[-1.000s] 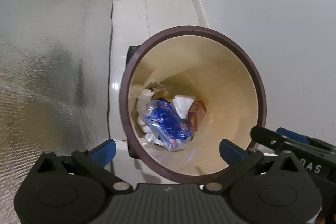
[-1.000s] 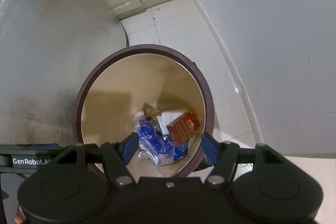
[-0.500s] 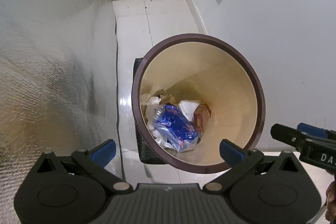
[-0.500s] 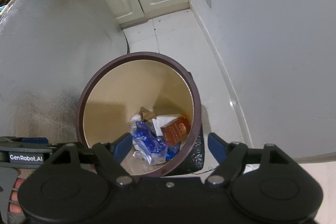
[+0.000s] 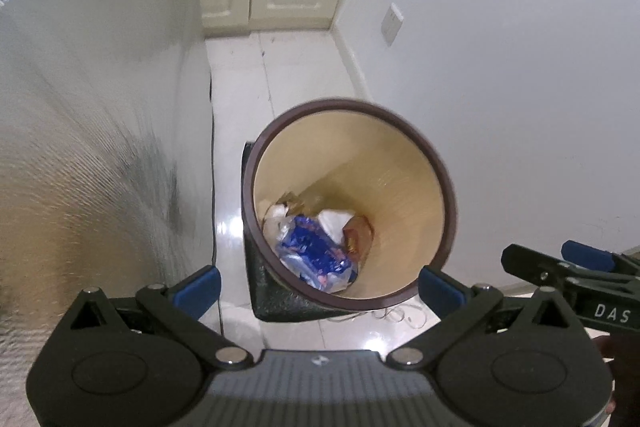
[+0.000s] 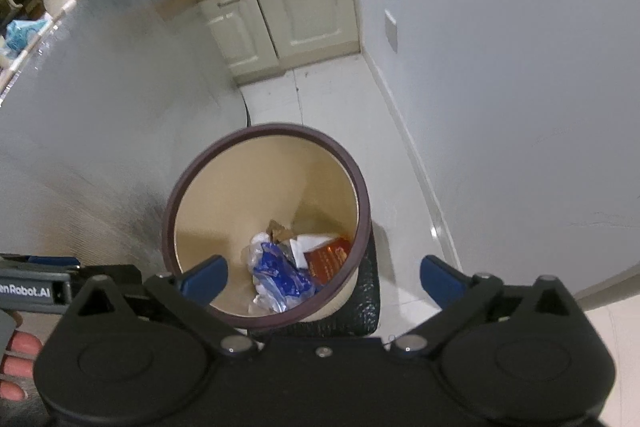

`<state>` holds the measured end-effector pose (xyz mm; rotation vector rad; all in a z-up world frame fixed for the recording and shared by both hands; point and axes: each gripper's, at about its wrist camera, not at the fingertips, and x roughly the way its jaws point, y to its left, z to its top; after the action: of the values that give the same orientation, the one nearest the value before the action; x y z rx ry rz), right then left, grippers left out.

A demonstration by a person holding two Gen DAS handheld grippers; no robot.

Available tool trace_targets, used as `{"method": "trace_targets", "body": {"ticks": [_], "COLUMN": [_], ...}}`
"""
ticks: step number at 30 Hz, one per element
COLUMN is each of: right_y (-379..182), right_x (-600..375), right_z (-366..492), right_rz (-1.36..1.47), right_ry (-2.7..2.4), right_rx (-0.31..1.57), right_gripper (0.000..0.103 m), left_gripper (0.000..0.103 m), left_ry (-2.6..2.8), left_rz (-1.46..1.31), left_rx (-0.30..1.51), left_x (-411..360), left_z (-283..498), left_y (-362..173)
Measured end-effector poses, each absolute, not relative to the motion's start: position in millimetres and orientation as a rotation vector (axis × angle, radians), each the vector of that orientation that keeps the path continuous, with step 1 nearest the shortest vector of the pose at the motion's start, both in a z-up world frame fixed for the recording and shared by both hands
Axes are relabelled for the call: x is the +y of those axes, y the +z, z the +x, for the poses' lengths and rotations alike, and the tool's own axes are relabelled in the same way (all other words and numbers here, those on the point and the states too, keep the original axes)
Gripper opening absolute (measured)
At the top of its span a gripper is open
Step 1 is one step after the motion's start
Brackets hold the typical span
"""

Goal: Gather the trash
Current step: 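Move both open grippers up and away from the bin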

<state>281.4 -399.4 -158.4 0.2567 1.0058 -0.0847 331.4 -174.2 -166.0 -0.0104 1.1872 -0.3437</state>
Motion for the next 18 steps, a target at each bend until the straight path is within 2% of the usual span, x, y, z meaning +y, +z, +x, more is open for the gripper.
{"method": "trace_targets", "body": {"ticks": [18], "right_y": [-47.2], "right_x": [-371.2], "right_z": [214.5], "right_rz": [0.172], "right_ry": [-0.079], "right_rx": [0.712], "right_gripper": [0.103], "left_gripper": [0.103], "left_ry": [-0.446], "left_rz": [-0.045], "left_rx": [0.881], "left_x": [-150.7], "left_z": [260.8], "left_y": [-55.4]}}
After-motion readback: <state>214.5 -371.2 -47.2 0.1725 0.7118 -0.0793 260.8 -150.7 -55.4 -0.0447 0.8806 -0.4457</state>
